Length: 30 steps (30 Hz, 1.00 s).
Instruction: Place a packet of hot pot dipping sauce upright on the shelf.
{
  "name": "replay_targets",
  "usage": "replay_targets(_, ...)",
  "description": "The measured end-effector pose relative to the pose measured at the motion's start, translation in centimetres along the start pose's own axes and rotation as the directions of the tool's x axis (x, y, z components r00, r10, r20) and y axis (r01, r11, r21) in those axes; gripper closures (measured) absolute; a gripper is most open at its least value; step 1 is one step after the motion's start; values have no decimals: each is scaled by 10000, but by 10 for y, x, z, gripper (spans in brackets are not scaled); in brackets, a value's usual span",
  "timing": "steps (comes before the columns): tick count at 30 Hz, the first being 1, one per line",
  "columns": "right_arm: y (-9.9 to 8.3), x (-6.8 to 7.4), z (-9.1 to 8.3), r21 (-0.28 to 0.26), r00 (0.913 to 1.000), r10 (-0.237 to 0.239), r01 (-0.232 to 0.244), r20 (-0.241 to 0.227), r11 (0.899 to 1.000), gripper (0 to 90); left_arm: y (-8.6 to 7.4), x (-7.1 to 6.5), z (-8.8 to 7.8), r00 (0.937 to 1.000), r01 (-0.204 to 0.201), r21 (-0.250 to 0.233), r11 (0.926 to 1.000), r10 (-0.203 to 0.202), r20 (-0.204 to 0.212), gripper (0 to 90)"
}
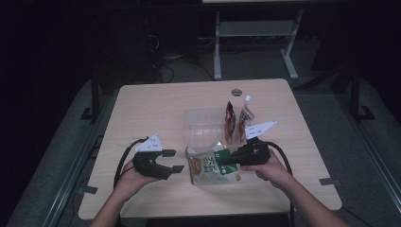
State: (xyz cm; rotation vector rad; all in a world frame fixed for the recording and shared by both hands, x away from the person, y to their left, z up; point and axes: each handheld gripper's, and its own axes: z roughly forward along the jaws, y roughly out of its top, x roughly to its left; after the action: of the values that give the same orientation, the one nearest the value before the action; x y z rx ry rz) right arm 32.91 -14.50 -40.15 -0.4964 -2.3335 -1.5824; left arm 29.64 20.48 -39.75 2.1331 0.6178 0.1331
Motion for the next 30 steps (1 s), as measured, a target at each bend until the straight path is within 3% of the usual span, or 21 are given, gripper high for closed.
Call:
replay_targets(6,13,3,0,-137,9996,-283,284,75,9995,900,-3,0,3,9999,145,286,9995,-144,-22,237)
replay_targets(20,54,2,-10,-1250,9968,-731,766,325,9892,900,-7,4,5,9999,90,581,9983,-82,-135,179)
replay_targets(30,82,-16,-21,-1772,9926,-657,831,1021,9807,900,-8,6,6,9999,84,700,9975,-78,-86,180)
